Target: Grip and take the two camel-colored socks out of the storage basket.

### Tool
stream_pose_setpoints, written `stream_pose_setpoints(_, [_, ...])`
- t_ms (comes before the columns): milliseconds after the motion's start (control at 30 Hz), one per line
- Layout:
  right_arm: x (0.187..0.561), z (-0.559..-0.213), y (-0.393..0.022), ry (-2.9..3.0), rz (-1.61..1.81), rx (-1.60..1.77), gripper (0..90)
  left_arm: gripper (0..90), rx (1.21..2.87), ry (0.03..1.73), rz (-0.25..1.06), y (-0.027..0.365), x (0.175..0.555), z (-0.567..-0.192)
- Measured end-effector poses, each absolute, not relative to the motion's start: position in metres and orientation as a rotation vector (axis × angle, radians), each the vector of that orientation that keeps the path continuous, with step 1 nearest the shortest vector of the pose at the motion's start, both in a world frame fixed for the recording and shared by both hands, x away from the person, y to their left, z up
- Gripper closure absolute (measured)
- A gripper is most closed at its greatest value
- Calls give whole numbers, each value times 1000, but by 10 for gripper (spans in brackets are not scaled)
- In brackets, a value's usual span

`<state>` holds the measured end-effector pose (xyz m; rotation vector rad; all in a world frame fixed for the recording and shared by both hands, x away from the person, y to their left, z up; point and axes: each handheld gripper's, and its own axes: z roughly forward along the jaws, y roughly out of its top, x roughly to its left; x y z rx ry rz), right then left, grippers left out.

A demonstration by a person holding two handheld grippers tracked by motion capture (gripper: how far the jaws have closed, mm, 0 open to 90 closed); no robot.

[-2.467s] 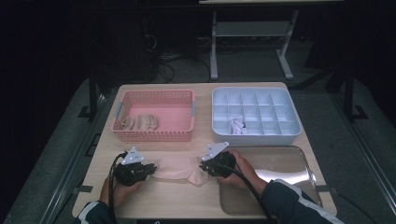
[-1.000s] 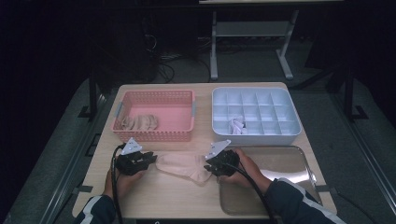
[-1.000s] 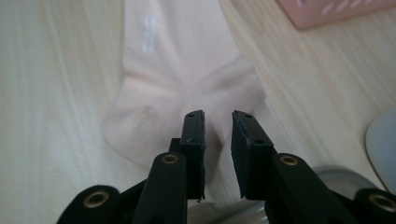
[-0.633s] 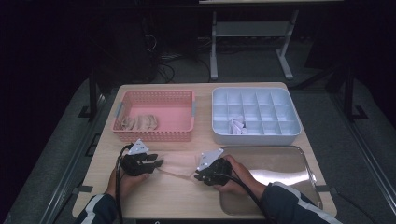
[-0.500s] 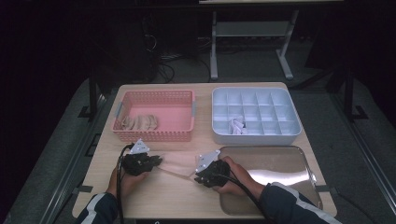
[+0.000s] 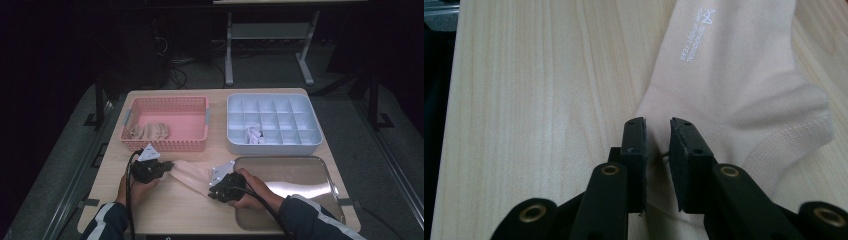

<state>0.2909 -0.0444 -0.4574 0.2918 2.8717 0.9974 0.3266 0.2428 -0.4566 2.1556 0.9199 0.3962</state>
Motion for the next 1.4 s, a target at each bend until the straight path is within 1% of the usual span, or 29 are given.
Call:
stream_pose_setpoints(33, [291, -457, -44, 2873, 996, 289, 764, 823, 2160, 927, 388, 242, 331, -459])
stream_pose_setpoints(67, [291, -457, -44, 2873, 996, 291, 762, 797, 2161, 932, 390, 242, 332, -459])
stream_pose_setpoints(200, [290, -457, -44, 2869, 989, 286, 759, 607, 2144, 972, 399, 243, 335, -462])
stream_pose_setpoints(267, [290, -457, -45, 2869, 990, 288, 758, 551, 2111, 983, 388, 245, 334, -461])
stream_pose_setpoints(367, [290, -457, -44, 2869, 992, 295, 757, 456, 2057, 950, 389, 244, 333, -455])
stream_pose_setpoints(467, [290, -457, -44, 2870, 986, 306, 755, 423, 2101, 904, 377, 238, 332, -456])
stream_pose_setpoints(600, [291, -457, -45, 2878, 993, 305, 755, 422, 2170, 893, 349, 226, 337, -465])
stream_pose_setpoints(633, [291, -457, -46, 2882, 991, 313, 755, 437, 2201, 898, 336, 224, 339, -467])
stream_pose_setpoints(700, [292, -457, -47, 2884, 988, 315, 753, 461, 2202, 898, 334, 224, 338, -468])
stream_pose_setpoints(733, [292, -457, -49, 2890, 984, 325, 753, 481, 2210, 891, 327, 224, 338, -467])
stream_pose_setpoints(767, [293, -457, -49, 2886, 990, 317, 752, 521, 2223, 882, 324, 224, 336, -466])
stream_pose_setpoints(867, [294, -457, -51, 2892, 986, 334, 749, 538, 2227, 887, 322, 225, 333, -466])
stream_pose_setpoints(933, [294, -457, -53, 2891, 980, 329, 746, 545, 2233, 903, 316, 227, 325, -465])
stream_pose_setpoints(1067, [294, -456, -56, 2900, 967, 332, 739, 597, 2236, 907, 304, 229, 313, -463])
stream_pose_setpoints(1167, [295, -456, -58, 2909, 965, 344, 733, 652, 2229, 926, 278, 234, 296, -462])
stream_pose_setpoints(1267, [295, -455, -59, 2904, 955, 333, 720, 674, 2222, 928, 268, 236, 288, -462])
stream_pose_setpoints(1367, [296, -453, -59, 2900, 950, 335, 678, 682, 2205, 963, 255, 237, 278, -462])
stream_pose_setpoints(1400, [296, -452, -59, 2880, 962, 321, 686, 685, 2205, 967, 256, 238, 277, -462])
